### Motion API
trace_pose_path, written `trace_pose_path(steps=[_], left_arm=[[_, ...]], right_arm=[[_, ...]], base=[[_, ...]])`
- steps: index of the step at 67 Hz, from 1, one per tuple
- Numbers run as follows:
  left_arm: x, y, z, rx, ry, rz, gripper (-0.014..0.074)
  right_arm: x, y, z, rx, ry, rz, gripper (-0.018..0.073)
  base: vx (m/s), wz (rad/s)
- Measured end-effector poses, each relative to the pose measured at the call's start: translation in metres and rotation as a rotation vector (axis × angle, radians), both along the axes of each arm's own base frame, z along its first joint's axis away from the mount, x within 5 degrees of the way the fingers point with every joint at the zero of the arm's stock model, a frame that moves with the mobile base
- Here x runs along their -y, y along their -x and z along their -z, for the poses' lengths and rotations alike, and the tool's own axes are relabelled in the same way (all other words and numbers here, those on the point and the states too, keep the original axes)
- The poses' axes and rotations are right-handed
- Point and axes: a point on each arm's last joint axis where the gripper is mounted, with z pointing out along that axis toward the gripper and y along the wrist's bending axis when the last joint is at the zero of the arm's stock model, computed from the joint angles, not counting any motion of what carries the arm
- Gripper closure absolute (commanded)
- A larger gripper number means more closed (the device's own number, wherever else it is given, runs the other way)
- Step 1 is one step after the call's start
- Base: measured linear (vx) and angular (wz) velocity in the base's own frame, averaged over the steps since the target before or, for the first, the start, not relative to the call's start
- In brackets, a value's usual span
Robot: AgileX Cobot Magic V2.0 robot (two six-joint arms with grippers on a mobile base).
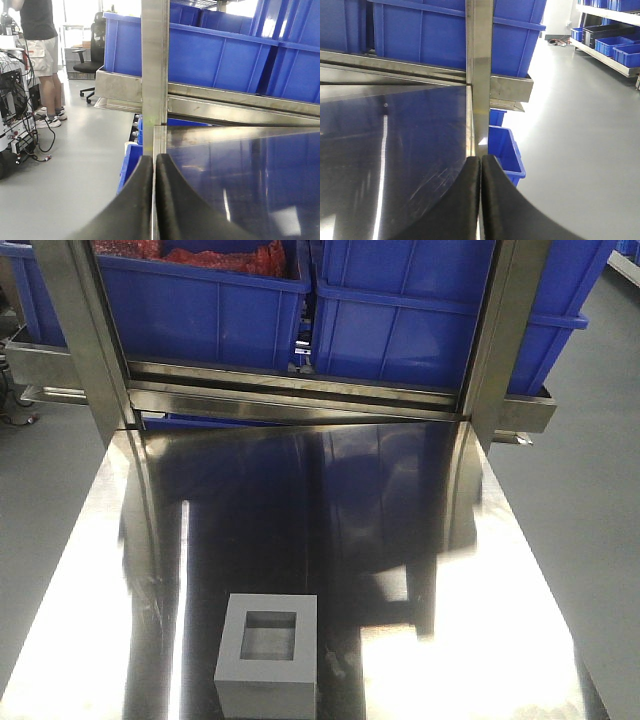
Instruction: Sort gray base to blue bin
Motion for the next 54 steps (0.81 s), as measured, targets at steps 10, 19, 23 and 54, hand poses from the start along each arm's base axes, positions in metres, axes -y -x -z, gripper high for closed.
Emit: trace_pose_path(steps=[10,19,23,54], left_arm=[[0.0,0.0,0.0,0.0,0.0,0.0,0.0603],[0.0,0.0,0.0,0.0,0.0,0.0,0.0603],[0.0,0.0,0.0,0.0,0.0,0.0,0.0603],[0.0,0.0,0.0,0.0,0.0,0.0,0.0603]], right_arm=[[0.0,0.0,0.0,0.0,0.0,0.0,0.0564],[0.0,0.0,0.0,0.0,0.0,0.0,0.0564],[0.0,0.0,0.0,0.0,0.0,0.0,0.0564],[0.0,0.0,0.0,0.0,0.0,0.0,0.0564]], base=[[0.0,0.0],[0.0,0.0],[0.0,0.0],[0.0,0.0]])
